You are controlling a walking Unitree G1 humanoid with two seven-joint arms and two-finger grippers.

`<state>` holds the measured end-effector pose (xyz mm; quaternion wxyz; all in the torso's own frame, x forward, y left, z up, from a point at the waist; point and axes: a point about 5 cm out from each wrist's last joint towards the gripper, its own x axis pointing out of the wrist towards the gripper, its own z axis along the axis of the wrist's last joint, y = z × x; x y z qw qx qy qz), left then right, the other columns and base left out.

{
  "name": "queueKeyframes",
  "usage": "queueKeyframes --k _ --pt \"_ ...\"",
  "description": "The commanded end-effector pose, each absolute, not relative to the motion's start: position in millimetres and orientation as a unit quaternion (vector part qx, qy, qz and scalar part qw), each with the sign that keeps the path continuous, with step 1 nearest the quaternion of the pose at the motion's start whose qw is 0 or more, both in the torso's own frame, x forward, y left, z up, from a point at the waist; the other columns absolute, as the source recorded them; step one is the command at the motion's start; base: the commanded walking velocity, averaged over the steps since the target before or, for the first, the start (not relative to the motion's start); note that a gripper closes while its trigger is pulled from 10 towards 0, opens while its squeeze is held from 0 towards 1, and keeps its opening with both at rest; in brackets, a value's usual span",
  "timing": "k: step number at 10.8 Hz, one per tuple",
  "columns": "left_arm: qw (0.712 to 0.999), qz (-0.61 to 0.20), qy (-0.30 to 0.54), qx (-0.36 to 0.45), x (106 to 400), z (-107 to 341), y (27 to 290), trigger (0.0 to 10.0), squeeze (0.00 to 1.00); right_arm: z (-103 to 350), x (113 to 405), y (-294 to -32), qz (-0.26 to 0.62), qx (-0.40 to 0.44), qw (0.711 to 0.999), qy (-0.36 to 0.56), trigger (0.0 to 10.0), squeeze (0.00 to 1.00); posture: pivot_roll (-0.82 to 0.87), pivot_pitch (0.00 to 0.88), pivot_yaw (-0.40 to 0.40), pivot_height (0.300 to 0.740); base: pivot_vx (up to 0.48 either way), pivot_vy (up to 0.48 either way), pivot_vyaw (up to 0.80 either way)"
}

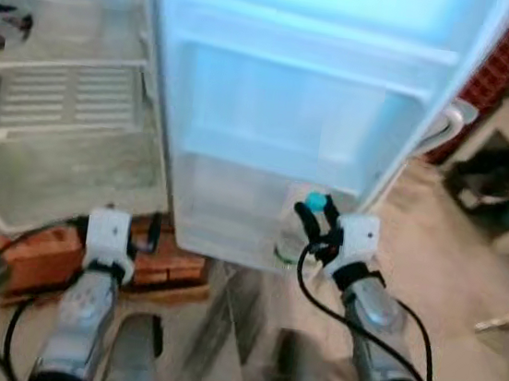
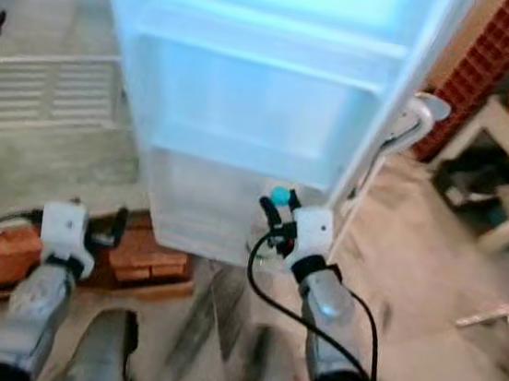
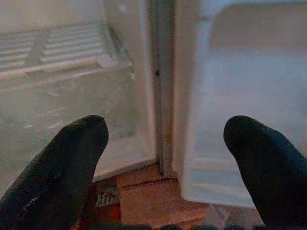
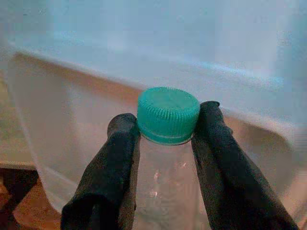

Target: Restocking fridge

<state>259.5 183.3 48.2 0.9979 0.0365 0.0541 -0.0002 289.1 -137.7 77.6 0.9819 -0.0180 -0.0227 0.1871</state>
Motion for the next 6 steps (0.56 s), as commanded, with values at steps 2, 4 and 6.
queueKeyframes --k 2,4,6 --pt "0.998 0.002 0.056 0.036 258.1 46.8 181.5 10.0 0.0 82.1 290.6 -140.4 0.186 -0.022 0.982 -0.034 10.0 0.0 0.12 0.06 -0.053 0.6 0.0 0.0 0.0" --pt "0.995 0.03 0.075 0.05 251.5 43.8 187.9 10.0 0.0 85.1 295.1 -128.7 0.202 -0.013 0.978 -0.046 10.0 0.0 0.12 0.077 -0.048 0.6 0.0 0.0 0.0" --pt "0.995 0.031 0.082 0.04 240.9 57.9 182.5 10.0 0.0 93.0 301.9 -119.9 0.212 -0.05 0.974 -0.066 10.0 0.0 0.14 0.154 -0.078 0.6 0.0 0.0 0.0"
